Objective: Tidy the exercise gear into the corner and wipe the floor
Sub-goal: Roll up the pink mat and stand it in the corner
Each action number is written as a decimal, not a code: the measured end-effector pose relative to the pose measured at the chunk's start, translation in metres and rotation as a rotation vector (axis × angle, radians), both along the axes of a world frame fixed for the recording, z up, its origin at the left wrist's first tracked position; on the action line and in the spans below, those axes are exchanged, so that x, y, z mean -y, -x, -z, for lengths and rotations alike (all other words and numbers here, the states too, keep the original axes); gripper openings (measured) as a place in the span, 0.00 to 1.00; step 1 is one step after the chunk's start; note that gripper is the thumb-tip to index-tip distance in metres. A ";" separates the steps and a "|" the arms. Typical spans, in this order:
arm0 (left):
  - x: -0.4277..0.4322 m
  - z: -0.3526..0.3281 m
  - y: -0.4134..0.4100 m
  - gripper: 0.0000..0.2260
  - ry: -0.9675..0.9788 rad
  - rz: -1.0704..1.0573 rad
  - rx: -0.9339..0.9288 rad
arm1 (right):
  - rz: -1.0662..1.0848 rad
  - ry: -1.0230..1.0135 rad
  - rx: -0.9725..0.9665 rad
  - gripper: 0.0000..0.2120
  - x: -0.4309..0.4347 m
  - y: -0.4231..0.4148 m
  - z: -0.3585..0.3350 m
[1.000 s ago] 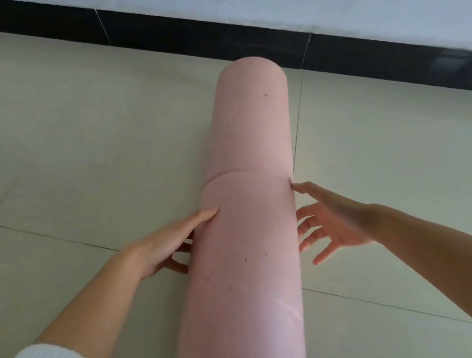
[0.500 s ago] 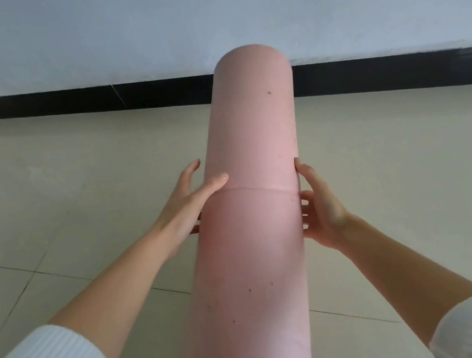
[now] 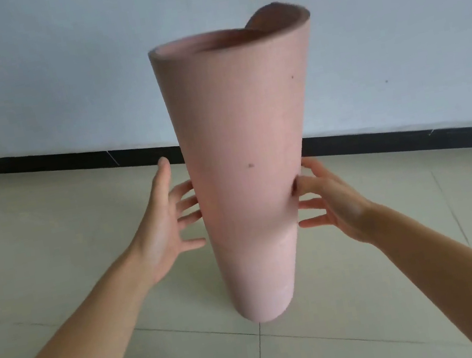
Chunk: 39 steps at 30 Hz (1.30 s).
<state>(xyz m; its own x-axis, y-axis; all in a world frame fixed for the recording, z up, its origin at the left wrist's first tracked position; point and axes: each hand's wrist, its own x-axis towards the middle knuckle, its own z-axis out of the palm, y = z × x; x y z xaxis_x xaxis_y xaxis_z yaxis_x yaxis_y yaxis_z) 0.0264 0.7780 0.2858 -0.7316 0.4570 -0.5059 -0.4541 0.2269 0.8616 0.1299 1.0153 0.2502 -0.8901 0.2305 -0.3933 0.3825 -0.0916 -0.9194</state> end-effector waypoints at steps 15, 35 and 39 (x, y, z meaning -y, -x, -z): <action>-0.059 -0.151 -0.058 0.11 0.108 -0.308 0.048 | 0.034 0.138 0.195 0.15 -0.043 -0.017 -0.195; -0.086 -0.138 -0.038 0.19 0.537 -0.154 -0.257 | -0.194 -0.589 0.246 0.25 -0.010 0.030 -0.173; -0.079 -0.125 -0.020 0.21 0.610 -0.083 -0.255 | -0.143 -0.606 0.275 0.23 -0.004 0.038 -0.166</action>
<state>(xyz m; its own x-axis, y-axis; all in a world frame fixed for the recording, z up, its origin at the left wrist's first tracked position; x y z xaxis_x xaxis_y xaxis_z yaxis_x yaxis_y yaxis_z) 0.0464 0.8569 0.4107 -0.8830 0.0804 -0.4624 -0.2902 0.6807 0.6726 0.0914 1.0195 0.4158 -0.8142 0.3693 -0.4481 0.5799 0.4781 -0.6596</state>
